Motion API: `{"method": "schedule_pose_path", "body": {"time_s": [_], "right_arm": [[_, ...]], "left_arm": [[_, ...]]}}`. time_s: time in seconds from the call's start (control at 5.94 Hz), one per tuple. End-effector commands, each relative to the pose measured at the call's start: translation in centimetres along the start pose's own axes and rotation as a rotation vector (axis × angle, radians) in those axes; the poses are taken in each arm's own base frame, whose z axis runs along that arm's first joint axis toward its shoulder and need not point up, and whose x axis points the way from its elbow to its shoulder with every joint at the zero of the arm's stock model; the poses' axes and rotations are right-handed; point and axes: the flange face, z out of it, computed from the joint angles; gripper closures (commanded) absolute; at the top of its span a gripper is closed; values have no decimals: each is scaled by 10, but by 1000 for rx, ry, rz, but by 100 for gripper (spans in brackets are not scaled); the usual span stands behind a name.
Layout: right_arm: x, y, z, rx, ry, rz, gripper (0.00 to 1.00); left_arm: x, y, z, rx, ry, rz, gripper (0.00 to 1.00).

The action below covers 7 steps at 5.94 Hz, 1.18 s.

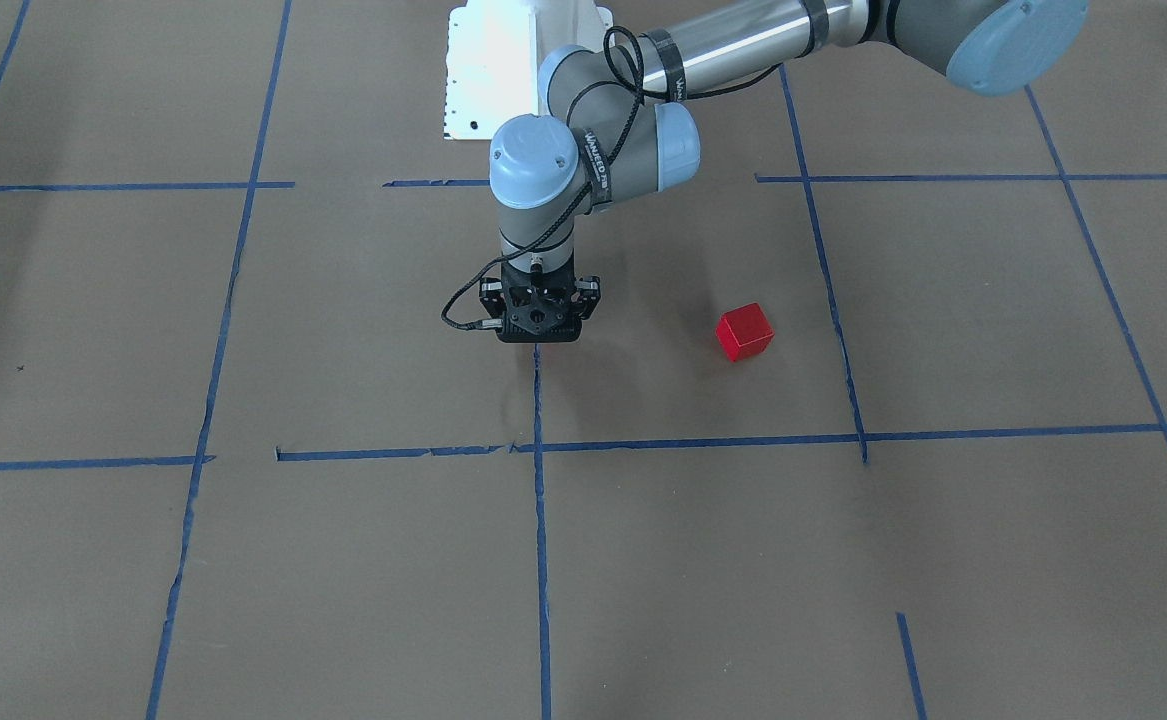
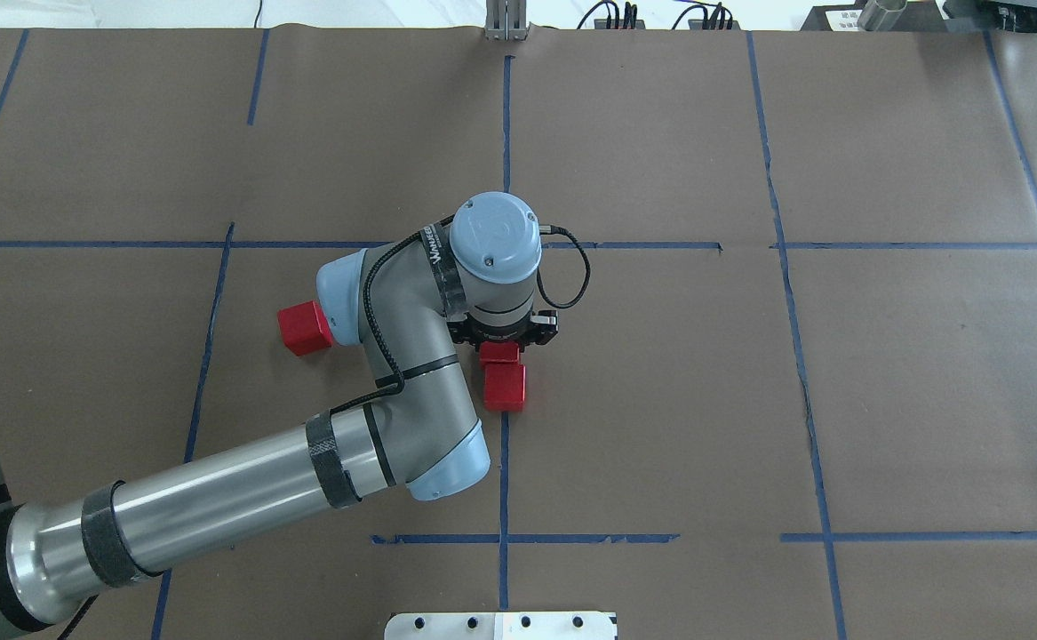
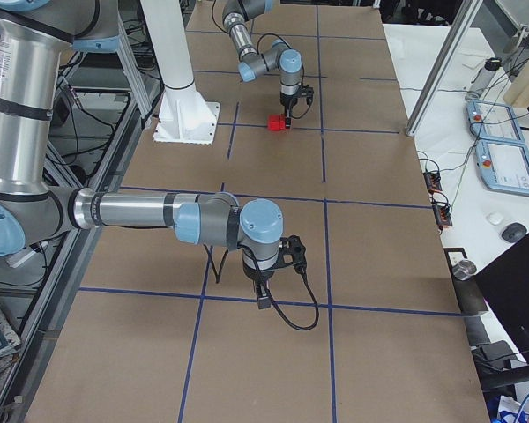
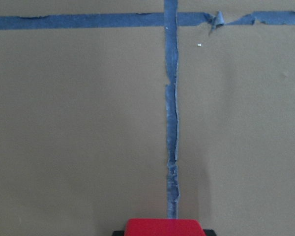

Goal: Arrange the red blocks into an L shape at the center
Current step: 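Lower the cube with the left gripper against the placed cube's near side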

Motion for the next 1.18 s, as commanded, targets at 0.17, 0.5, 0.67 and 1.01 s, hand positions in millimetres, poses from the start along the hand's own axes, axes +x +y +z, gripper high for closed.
{"method": "schedule_pose_path", "body": {"time_s": [0.17, 0.5, 0.67, 1.01], "right_arm": [[0, 0, 0, 0, 0, -1, 0], [0, 0, 1, -1, 0, 0, 0], [0, 0, 1, -1, 0, 0, 0], [0, 0, 1, -1, 0, 0, 0]], "left_arm": [[4, 3, -1, -2, 5, -7, 86], [6, 5, -1, -4, 6, -3, 86], [6, 5, -1, -2, 6, -2, 85], [6, 5, 1, -1, 9, -1, 76]]}}
